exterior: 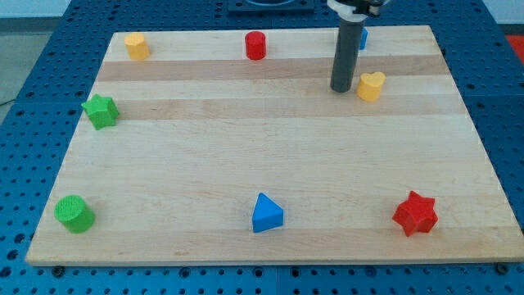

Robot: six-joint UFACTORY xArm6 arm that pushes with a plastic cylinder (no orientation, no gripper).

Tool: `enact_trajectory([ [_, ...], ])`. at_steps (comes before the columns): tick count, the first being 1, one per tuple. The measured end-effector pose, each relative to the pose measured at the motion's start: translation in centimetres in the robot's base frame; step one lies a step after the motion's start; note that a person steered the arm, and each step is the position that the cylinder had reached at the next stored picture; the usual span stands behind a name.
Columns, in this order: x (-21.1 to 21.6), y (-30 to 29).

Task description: Slide the heart diagonally bottom right to the red circle

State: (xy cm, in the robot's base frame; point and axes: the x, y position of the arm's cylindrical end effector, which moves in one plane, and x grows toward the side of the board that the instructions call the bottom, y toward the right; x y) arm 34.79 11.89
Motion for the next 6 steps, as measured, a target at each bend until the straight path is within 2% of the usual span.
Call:
enact_trajectory([
  [1, 3.7, 2.9],
  [2, 4.6, 8.2],
  [3, 3.8, 11.6],
  [4, 1.6, 8.6],
  [5, -0.8, 0.2],
  [6, -1.7, -5.3],
])
